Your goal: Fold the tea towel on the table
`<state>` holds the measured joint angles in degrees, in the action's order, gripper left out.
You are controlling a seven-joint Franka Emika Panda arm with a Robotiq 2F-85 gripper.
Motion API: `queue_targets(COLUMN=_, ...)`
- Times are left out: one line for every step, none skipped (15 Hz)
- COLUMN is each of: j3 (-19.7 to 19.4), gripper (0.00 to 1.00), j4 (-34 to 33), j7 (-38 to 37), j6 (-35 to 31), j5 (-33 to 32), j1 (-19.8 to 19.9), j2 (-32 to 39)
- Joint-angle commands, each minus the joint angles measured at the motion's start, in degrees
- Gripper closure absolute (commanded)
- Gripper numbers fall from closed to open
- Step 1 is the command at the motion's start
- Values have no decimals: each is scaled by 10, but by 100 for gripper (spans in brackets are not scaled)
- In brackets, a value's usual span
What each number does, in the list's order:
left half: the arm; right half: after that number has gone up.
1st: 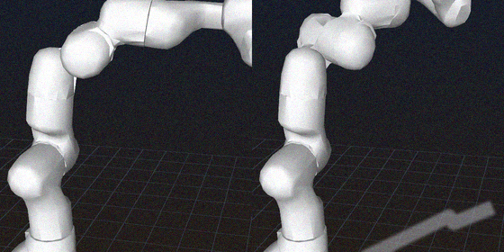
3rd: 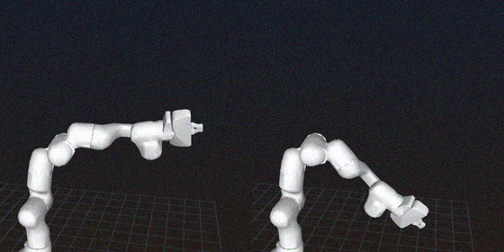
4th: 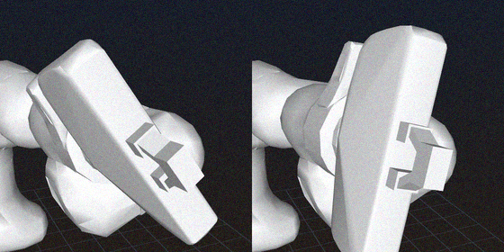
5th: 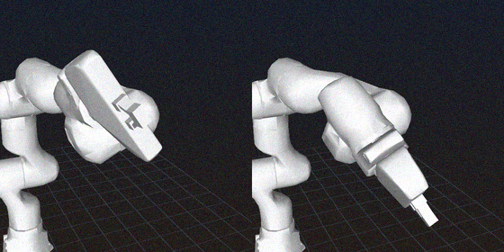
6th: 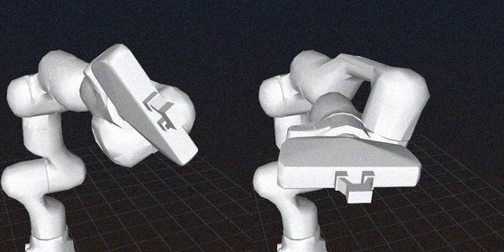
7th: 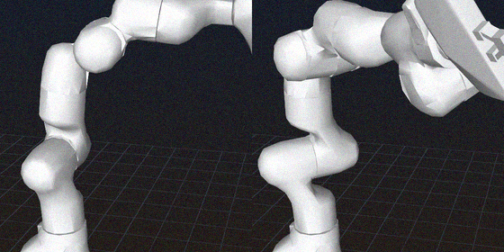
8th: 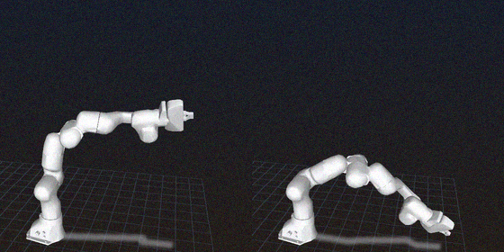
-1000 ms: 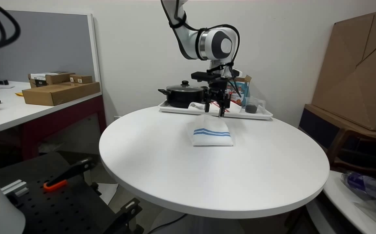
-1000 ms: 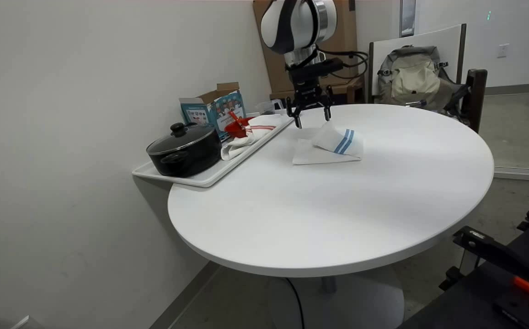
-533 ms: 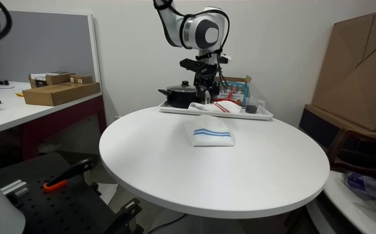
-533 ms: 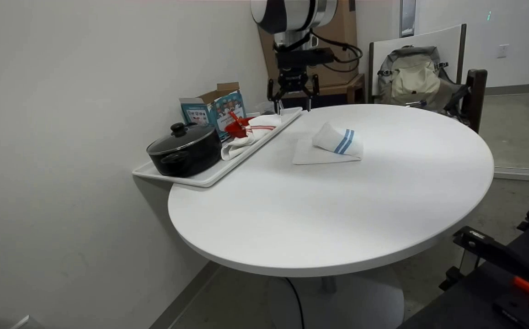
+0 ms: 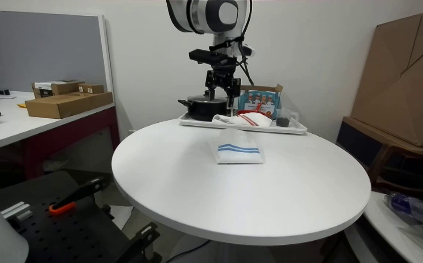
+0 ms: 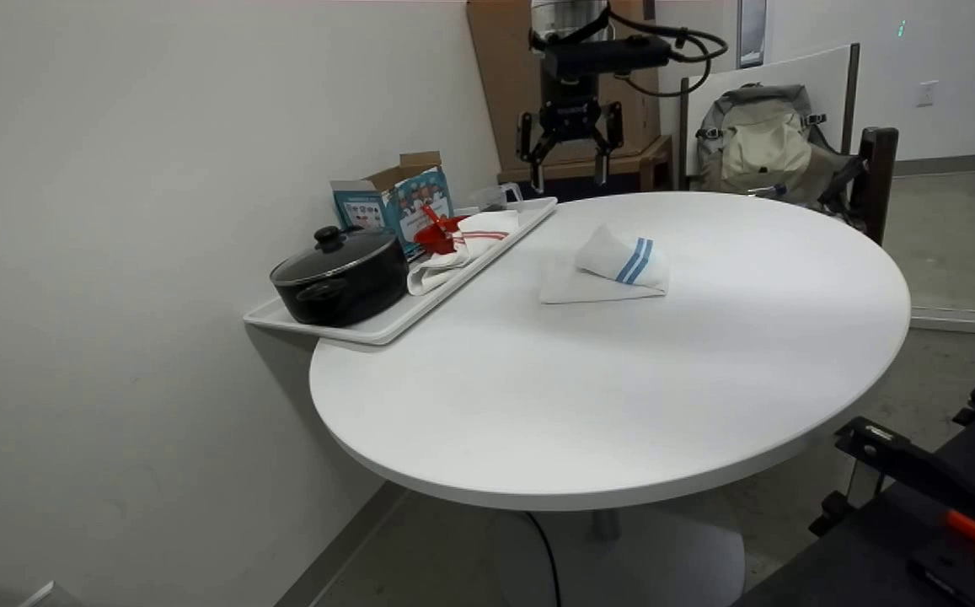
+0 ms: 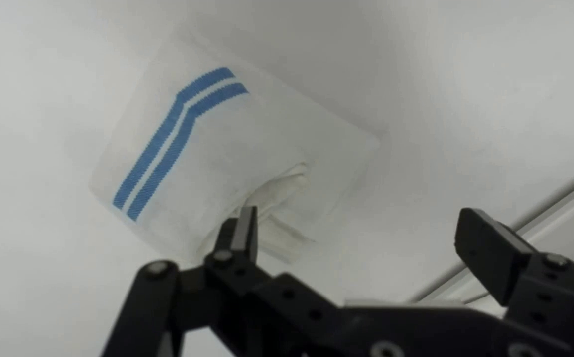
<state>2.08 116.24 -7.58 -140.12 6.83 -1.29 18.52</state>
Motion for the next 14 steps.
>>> queue_targets(j3=-7, gripper=0, j4=72, j7=37, j6=13, j5=11, j1=19, j2=-76)
queue_targets(j3=-10, gripper=0, j4=82, j7=43, j6=21, j5=8, j1=24, j2=-90)
queue_targets(j3=-10, gripper=0, j4=89, j7=67, j6=55, j5=7, j1=30, j2=-107)
queue_targets(j3=-11, gripper=0, j4=97, j7=82, j6=76, j5=9, j1=34, j2=-122)
queue_targets(j3=-12, gripper=0, j4=104, j7=107, j6=104, j5=14, j1=40, j2=-139)
queue_targets(j3=-15, gripper=0, j4=110, j7=122, j6=126, j5=11, j1=43, j2=-155)
queue_targets(j3=-19, gripper=0, j4=117, j7=133, j6=146, j5=7, j1=45, j2=-171)
queue_targets(j3=-23, gripper=0, j4=122, j7=138, j6=159, j5=5, j1=46, j2=-184)
queue_targets(j3=-22, gripper=0, j4=93, j7=112, j6=136, j5=0, j1=39, j2=-141)
queue_targets(j3=-25, gripper=0, j4=100, j7=119, j6=148, j5=0, j1=40, j2=-155)
queue_targets(j3=-26, gripper=0, j4=106, j7=123, j6=152, j5=0, j1=41, j2=-166)
queue_targets(j3=-27, gripper=0, j4=110, j7=123, j6=154, j5=0, j1=41, j2=-172)
queue_targets(j3=-27, gripper=0, j4=113, j7=123, j6=154, j5=0, j1=41, j2=-174)
queue_targets(j3=-27, gripper=0, j4=113, j7=123, j6=154, j5=0, j1=40, j2=-174)
